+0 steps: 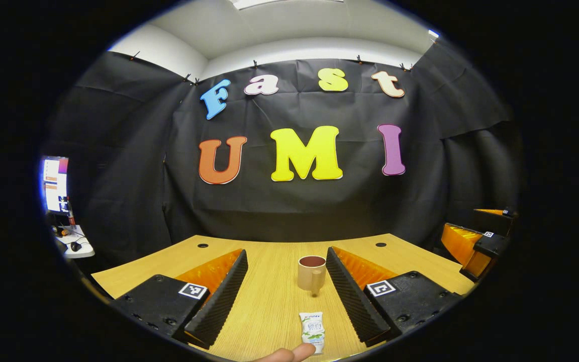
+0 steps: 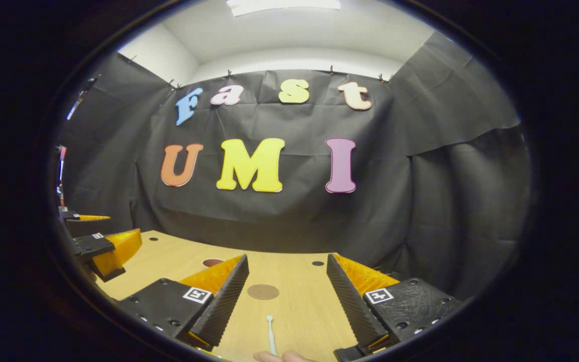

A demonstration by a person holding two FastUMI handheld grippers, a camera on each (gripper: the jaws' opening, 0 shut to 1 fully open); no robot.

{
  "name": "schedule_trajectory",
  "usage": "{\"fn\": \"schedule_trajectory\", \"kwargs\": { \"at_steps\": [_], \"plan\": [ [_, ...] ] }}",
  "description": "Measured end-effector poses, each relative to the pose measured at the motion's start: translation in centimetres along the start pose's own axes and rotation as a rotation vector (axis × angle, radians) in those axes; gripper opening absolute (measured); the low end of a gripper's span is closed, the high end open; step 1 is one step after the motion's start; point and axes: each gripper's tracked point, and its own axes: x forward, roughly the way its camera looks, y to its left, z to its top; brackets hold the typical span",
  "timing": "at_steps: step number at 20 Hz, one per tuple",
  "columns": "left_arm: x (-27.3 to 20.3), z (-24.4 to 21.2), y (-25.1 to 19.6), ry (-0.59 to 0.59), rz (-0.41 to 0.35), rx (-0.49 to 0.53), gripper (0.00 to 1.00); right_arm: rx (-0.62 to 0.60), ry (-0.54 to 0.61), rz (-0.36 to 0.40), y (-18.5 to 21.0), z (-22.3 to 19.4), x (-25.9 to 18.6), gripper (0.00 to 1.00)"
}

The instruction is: Put the toothbrush and toothpaste on the desktop into the cup, then pick up the cup and place it on the coaster on the desktop.

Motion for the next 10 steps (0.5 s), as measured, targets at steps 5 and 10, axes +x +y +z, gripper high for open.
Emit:
{"fn": "schedule_trajectory", "kwargs": {
  "at_steps": [5, 10],
  "plan": [
    [0.1, -0.8, 0.0, 0.022, -0.001, -0.009, 0.99, -0.005, 0.010, -0.002, -0.1, -0.4, -0.1, 0.95],
    [0.5, -2.6, -0.1, 0.060, 0.008, -0.031, 0.99, -0.005, 0.022, 0.002, -0.2, -1.3, -0.1, 0.95]
  ]
}}
